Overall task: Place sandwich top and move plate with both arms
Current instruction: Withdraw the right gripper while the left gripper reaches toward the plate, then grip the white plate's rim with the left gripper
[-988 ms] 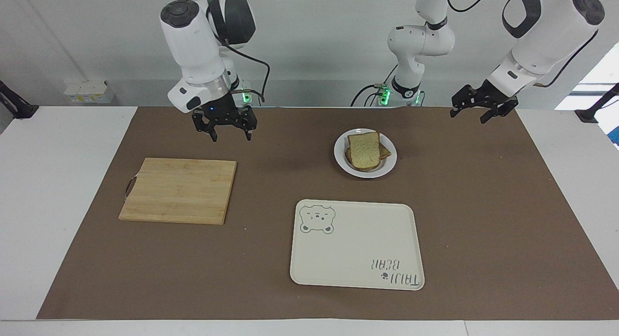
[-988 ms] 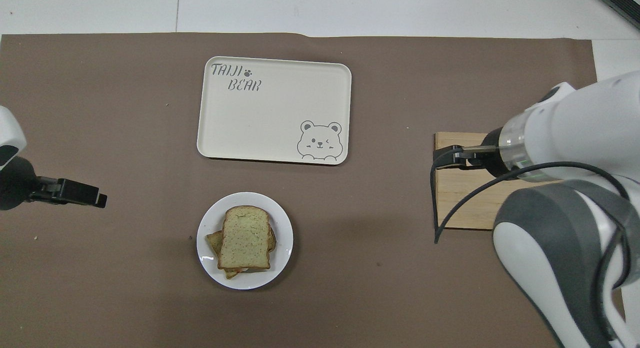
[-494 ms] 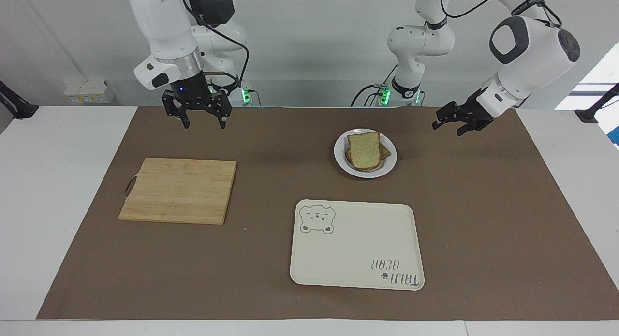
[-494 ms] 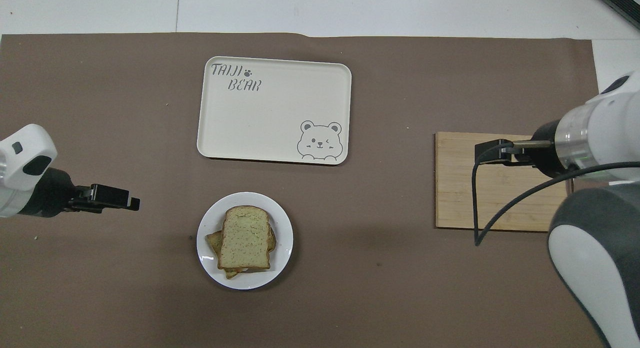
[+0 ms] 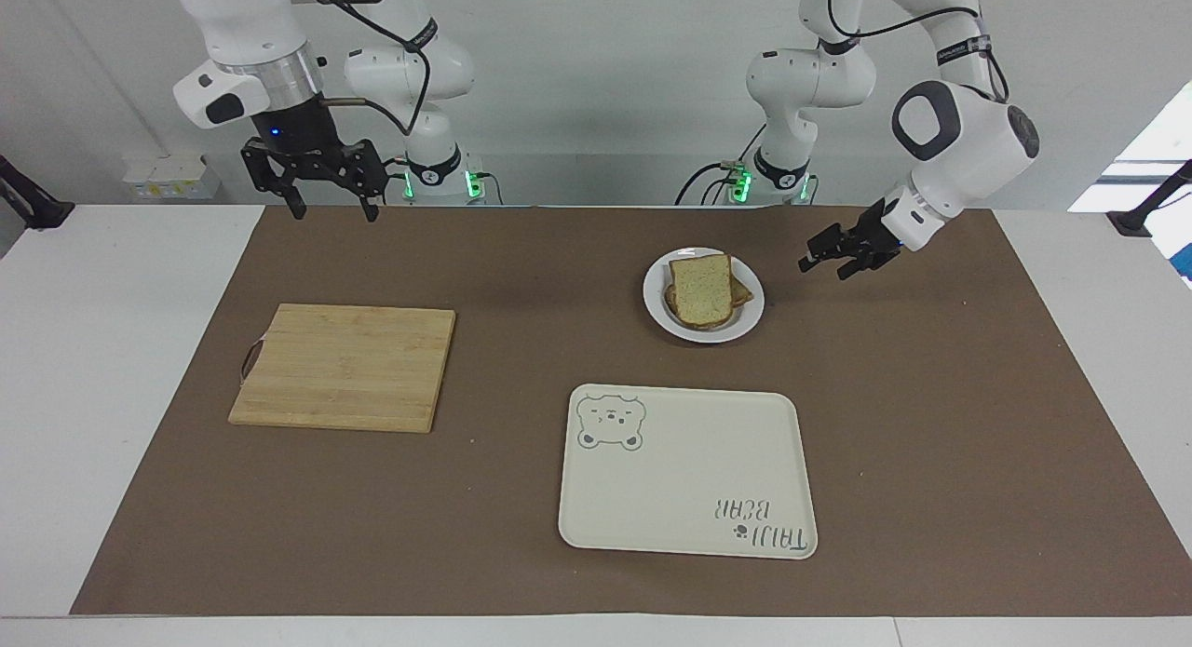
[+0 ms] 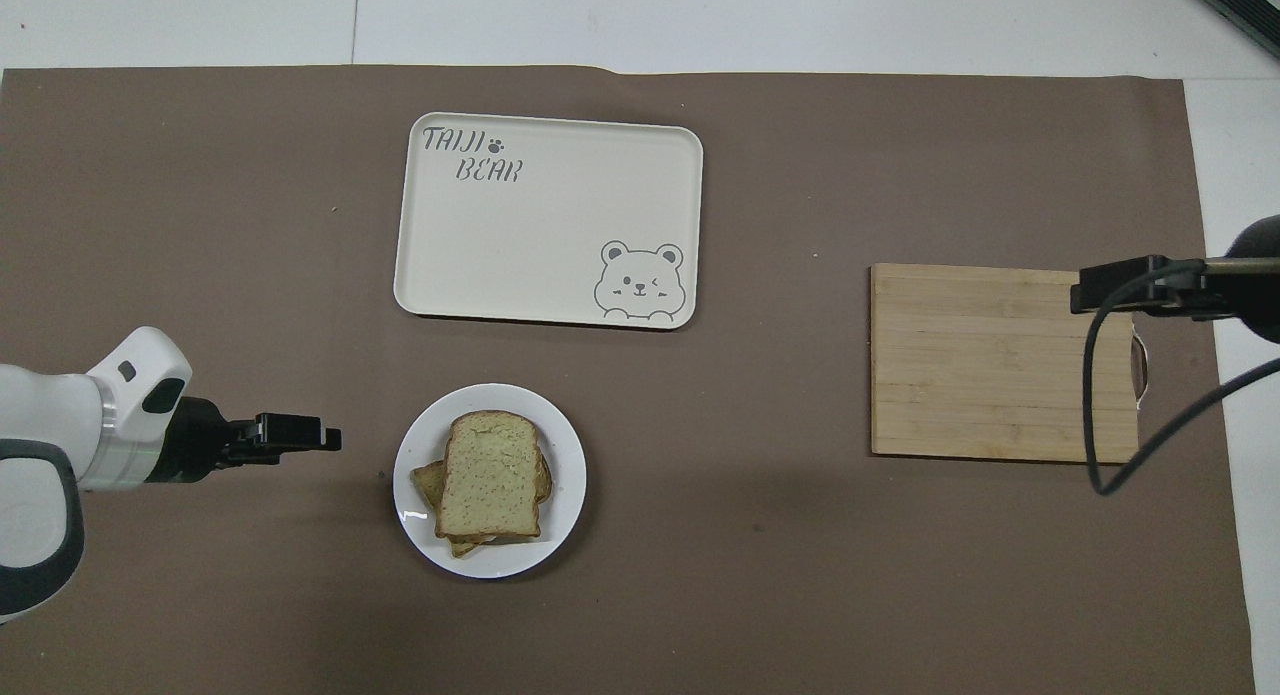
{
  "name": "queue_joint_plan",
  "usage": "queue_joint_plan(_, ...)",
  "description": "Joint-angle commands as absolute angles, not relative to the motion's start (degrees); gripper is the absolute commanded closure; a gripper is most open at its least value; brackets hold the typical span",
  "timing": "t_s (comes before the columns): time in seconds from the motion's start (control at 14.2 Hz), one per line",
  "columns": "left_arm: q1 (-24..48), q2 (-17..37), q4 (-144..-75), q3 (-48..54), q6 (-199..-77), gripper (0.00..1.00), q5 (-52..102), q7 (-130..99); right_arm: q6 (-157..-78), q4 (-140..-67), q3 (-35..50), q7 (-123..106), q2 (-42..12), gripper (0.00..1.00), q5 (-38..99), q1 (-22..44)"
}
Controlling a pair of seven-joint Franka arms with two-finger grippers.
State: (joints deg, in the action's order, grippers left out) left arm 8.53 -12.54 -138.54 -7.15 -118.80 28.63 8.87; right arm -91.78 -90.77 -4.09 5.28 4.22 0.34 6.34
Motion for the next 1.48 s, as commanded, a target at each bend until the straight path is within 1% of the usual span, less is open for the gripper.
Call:
queue_joint_plan(0.0,13.6,-14.94,-146.4,-7.56,-126.19,0.16,30.5,9.05,-89.3,-88.94,-4.65,0.54,4.04,0.0,-1.58,5.89)
queue_joint_plan(0.07,14.67,-14.85,-148.17,-7.47,-128.21,0.2,30.67,8.97,-89.21,-89.99,-5.09,0.7,5.61,0.0,-1.41,6.06)
queue_joint_plan(0.21,16.34,-14.68,-150.81,-7.56,-130.68,0.26,33.64,9.05,-88.77,-90.96,-5.01,0.27,6.33,0.0,-1.41,6.24)
queue_joint_plan(0.35,16.09,-13.63,-151.87,-7.65,-130.7,0.3,39.08,15.69,-88.16,-91.14,-5.18,0.18,6.33,0.0,-1.32,6.07)
queue_joint_plan(0.49,15.99,-13.01,-153.98,-7.65,-131.31,0.31,43.57,20.9,-87.28,-91.14,-5.62,-0.7,6.33,0.0,-1.49,5.98)
queue_joint_plan(0.78,16.26,-13.18,-155.65,-7.65,-131.31,0.35,44.12,22.31,-86.22,-90.53,-7.56,-5.8,5.98,0.0,-1.76,5.89)
queue_joint_plan(0.92,16.26,-13.18,-156.18,-7.65,-131.57,0.41,44.73,23.38,-85.61,-89.74,-7.47,-5.8,5.54,0.0,-1.76,5.98)
queue_joint_plan(0.99,16.26,-13.36,-156.44,-7.65,-131.57,0.41,44.82,23.47,-85.43,-89.82,-7.38,-5.8,5.62,0.0,-1.67,5.98)
queue_joint_plan(1.06,16.09,-13.88,-156.97,-7.65,-131.49,0.43,44.91,23.81,-85.43,-89.82,-7.38,-5.71,5.71,0.0,-1.58,5.98)
queue_joint_plan(1.13,16.17,-13.97,-157.15,-7.65,-131.4,0.48,45.52,24.51,-86.04,-90.0,-7.38,-5.45,5.71,0.0,-1.58,6.06)
queue_joint_plan(1.2,16.17,-13.97,-157.15,-7.65,-131.22,0.55,46.14,24.96,-86.04,-90.0,-7.47,-5.54,5.71,0.0,-1.32,6.06)
queue_joint_plan(1.34,16.35,-14.06,-157.15,-7.65,-131.05,0.8,48.07,25.31,-85.69,-90.09,-7.47,-5.54,5.89,0.0,-0.79,6.06)
queue_joint_plan(1.41,16.26,-14.06,-157.15,-7.56,-130.87,0.89,48.86,25.4,-85.69,-90.17,-7.3,-5.54,5.98,0.0,-0.7,6.15)
